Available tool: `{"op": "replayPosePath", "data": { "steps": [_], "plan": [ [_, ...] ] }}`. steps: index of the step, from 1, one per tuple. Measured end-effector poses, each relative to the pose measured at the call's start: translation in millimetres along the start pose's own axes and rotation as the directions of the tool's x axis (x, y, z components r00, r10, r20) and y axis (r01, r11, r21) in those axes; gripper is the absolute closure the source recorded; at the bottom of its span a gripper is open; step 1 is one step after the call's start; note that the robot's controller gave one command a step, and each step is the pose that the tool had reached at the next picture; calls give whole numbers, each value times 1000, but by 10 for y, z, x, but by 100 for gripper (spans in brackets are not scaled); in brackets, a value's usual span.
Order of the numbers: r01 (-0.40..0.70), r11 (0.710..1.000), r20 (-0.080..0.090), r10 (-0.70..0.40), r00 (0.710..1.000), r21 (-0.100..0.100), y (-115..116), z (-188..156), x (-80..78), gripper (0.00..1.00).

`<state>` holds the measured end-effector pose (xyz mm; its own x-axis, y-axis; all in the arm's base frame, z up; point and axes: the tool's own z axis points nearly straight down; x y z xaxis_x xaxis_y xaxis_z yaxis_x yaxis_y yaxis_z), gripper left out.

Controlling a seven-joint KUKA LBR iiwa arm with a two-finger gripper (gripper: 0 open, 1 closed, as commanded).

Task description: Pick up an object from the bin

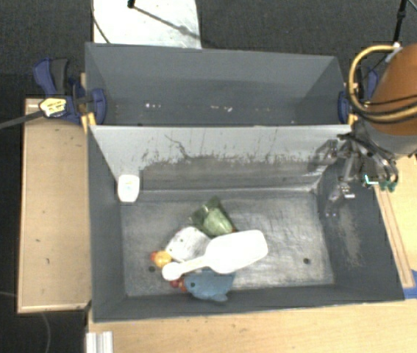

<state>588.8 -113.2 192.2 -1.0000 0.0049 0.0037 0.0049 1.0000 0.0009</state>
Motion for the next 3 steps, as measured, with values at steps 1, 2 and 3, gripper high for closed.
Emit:
{"op": "replayPosePath", "data": {
  "steps": [1, 2, 3],
  "plan": [
    [3, 1000, 8, -3, 1000, 1, 4, -43, -18, 0],
    [92, 996, 10, -92, 996, 2, 755, 627, 98, 0],
    [191, 982, 0, -191, 982, -1, 1027, 603, 327, 0]
  ]
}}
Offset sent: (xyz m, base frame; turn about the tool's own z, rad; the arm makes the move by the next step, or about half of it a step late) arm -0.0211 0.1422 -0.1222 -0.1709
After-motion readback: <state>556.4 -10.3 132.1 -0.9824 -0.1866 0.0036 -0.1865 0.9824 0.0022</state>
